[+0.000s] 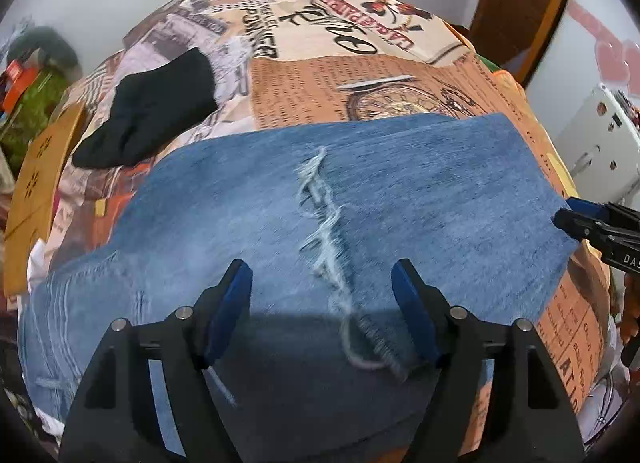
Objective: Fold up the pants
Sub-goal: 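Lay the hem corner across the jeans with the right tool and release, then grasp the jeans waistband with the left tool and lift it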
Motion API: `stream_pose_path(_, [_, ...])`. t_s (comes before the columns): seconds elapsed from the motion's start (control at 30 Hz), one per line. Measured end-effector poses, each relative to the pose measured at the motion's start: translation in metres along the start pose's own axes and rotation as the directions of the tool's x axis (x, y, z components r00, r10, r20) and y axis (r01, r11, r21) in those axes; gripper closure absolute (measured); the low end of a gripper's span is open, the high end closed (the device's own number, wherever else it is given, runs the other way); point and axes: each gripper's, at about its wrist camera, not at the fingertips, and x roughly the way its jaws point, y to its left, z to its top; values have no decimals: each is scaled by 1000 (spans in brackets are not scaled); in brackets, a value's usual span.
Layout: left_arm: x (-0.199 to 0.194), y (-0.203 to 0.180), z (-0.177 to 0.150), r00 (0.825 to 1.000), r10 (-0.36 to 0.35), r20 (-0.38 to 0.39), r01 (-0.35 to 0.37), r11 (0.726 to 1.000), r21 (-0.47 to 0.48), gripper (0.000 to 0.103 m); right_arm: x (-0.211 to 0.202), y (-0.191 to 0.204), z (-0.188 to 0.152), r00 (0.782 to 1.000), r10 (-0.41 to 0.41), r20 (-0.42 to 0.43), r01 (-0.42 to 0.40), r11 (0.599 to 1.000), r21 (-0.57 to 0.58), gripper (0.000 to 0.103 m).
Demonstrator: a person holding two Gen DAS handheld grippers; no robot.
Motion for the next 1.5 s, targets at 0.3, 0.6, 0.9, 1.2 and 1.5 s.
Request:
stream_pose_path(0.3, [-55, 56, -15, 989, 114, 97, -103, 989, -109, 22, -30, 31, 15, 998, -21, 55, 26, 996, -83, 55])
stream_pose_path(0.6, [-124, 162, -60, 960, 209, 185, -132, 924, -360, 3, -48, 91, 41, 989, 59, 134, -33, 981, -192, 55])
stream_pose_path(0.9, [-112, 247, -147, 993, 90, 81, -19, 778, -627, 3, -11, 147, 34, 995, 74, 67, -51, 954, -294, 49])
stream_pose_path(1.2, [-63, 263, -213, 988, -141, 59, 133, 611, -780, 3, 28, 151, 17, 998, 31, -49, -44, 954, -296, 49])
stream_pose_path(1.5, [-37, 281, -207, 972, -182, 150, 223, 506, -833, 1, 30, 147, 14, 997, 60, -51, -71, 966, -249, 41])
